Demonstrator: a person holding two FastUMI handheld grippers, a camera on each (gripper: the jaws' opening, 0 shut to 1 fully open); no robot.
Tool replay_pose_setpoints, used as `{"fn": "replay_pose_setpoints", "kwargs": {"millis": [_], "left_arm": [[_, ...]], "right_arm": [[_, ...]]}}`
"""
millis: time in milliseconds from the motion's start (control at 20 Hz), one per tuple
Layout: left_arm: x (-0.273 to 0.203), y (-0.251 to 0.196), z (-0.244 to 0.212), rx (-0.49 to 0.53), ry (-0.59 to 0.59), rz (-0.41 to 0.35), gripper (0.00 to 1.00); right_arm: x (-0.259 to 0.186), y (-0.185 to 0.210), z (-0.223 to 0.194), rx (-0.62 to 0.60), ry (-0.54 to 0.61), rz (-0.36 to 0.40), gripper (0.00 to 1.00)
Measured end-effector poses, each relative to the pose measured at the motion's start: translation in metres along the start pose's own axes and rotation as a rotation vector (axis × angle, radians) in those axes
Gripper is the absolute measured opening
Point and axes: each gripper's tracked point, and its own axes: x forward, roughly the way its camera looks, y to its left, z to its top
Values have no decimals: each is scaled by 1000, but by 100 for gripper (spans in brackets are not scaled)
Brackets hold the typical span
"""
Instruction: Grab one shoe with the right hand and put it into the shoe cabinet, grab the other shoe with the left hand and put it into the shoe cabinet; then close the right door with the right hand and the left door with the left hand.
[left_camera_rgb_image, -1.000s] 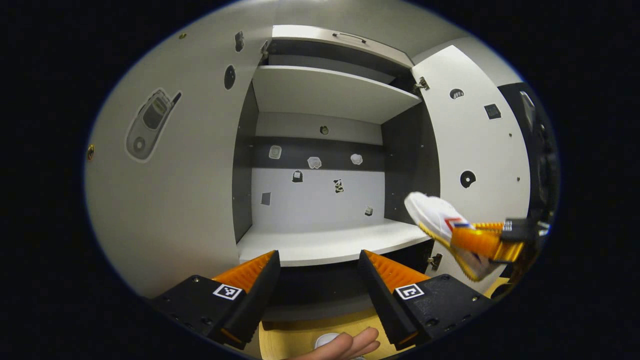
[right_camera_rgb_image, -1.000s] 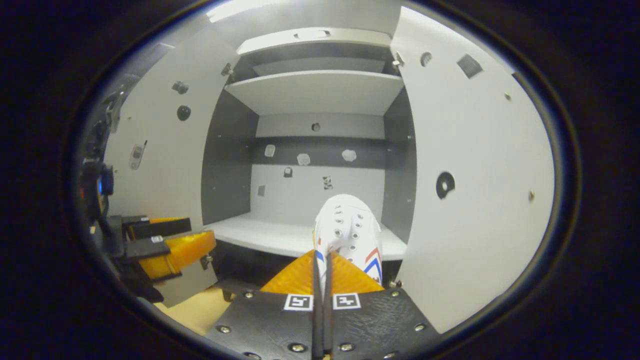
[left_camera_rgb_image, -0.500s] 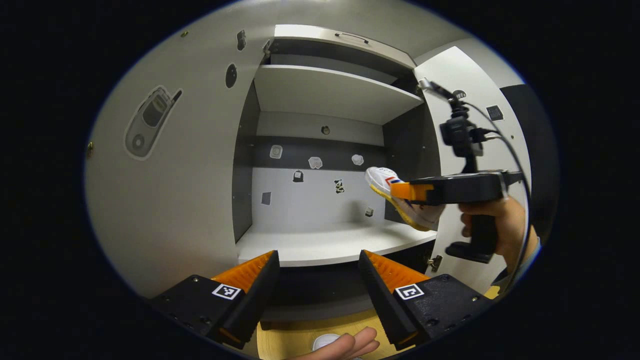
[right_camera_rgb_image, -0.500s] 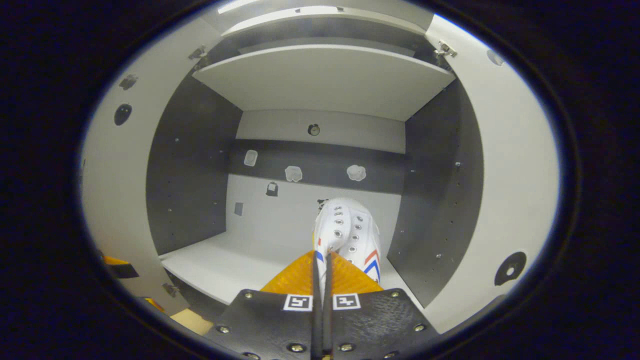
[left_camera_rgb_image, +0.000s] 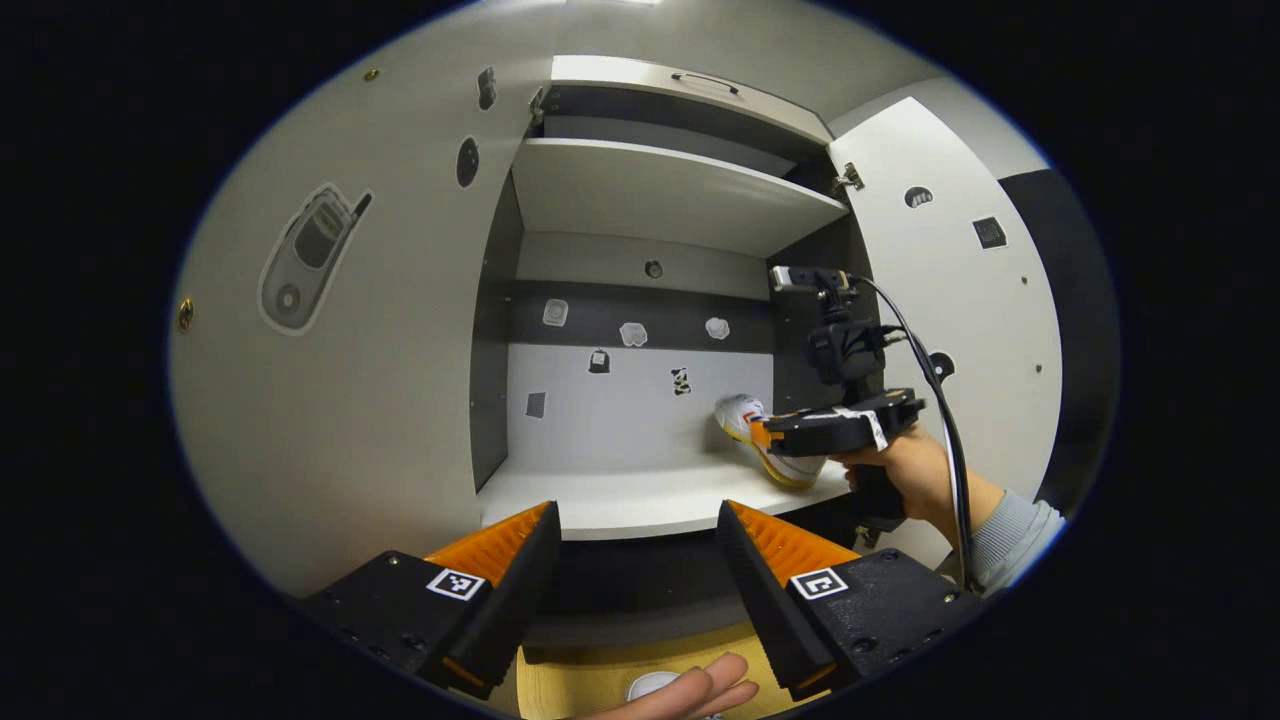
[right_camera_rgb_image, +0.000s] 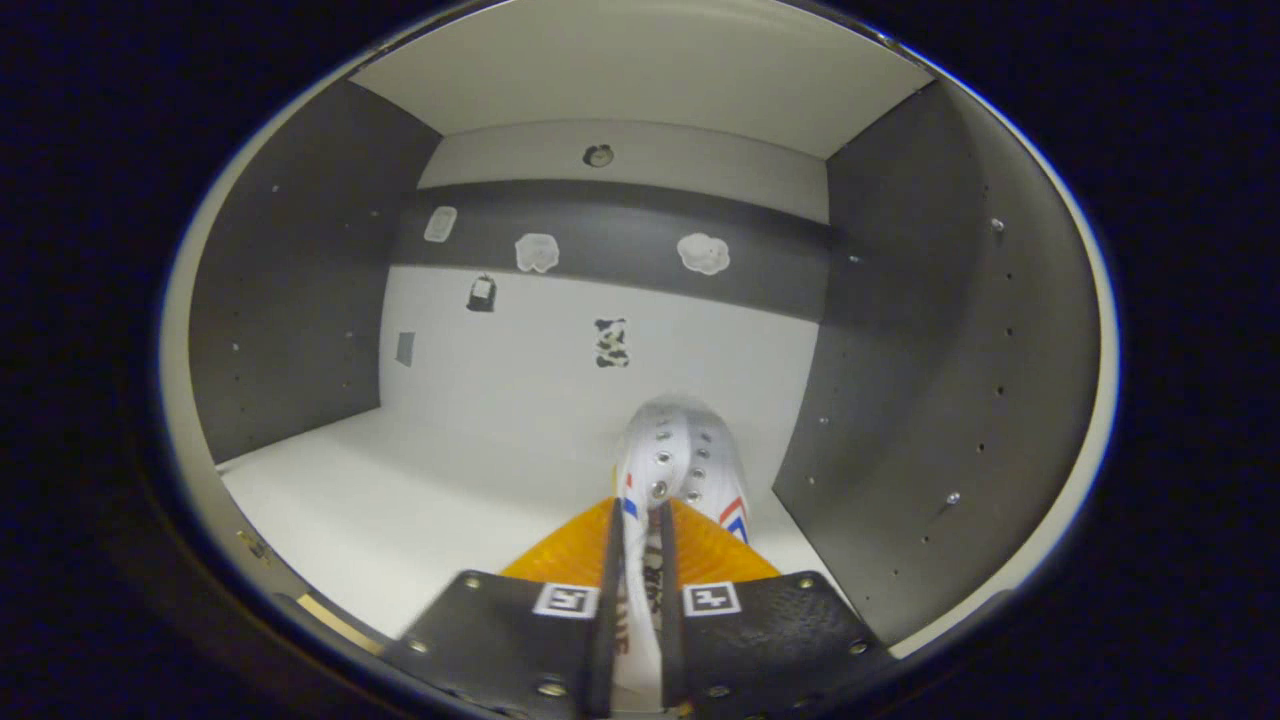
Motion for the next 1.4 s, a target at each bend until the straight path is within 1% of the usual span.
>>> {"fn": "replay_pose_setpoints", "kwargs": {"millis": [100, 150, 300, 400, 500, 600, 650, 700, 800, 850, 900, 1000, 1050, 1100, 1150, 1250, 1300, 1400], "left_arm": [[0, 2, 0, 1, 3, 17, 95], [0, 3, -1, -1, 3, 26, 95], [-3, 5, 0, -15, 1, 54, 95], [-8, -1, -1, -24, 5, 52, 96], [-15, -11, 1, -31, 6, 19, 96], [-25, -27, 9, -60, -29, -42, 96], [-31, -30, 9, -70, -34, -59, 96], [-38, -31, 9, -78, -34, -58, 96], [-50, -27, 5, -72, -23, -16, 96], [-57, -30, 2, -57, -18, -7, 100], [-64, -33, 2, -31, -24, -7, 96], [-77, -31, -5, 9, -34, 15, 96], [-83, -27, -9, 14, -50, 38, 96], [-88, -23, -22, 18, -36, 55, 96], [-91, -23, -39, 20, -5, 60, 96], [-97, -24, -78, 1, 86, 52, 96], [-97, -24, -98, -9, 126, 50, 97], [-96, -23, -130, 5, 165, 48, 97]], "right_arm": [[-19, -7, 13, -1, -50, -43, 71], [-33, -9, 15, -3, -61, -46, 98], [-82, -1, 15, 14, -78, -46, 98], [-120, 11, 19, 34, -108, -21, 99], [-163, 10, 22, 41, -148, -41, 99], [-206, 15, 23, 55, -184, -39, 98], [-229, 18, 23, 63, -202, -29, 98], [-251, 20, 23, 76, -222, -25, 98], [-295, 21, 18, 117, -256, -17, 98], [-313, 19, 13, 142, -261, -22, 98], [-329, 16, 5, 159, -259, -29, 98], [-355, 5, -8, 156, -250, -57, 97], [-367, -1, -14, 160, -245, -79, 98], [-380, -6, -19, 170, -243, -93, 98], [-394, -6, -22, 178, -250, -88, 98], [-424, -6, -25, 211, -278, -87, 98], [-438, -3, -29, 220, -288, -78, 98], [-462, 5, -38, 232, -305, -54, 98]]}}
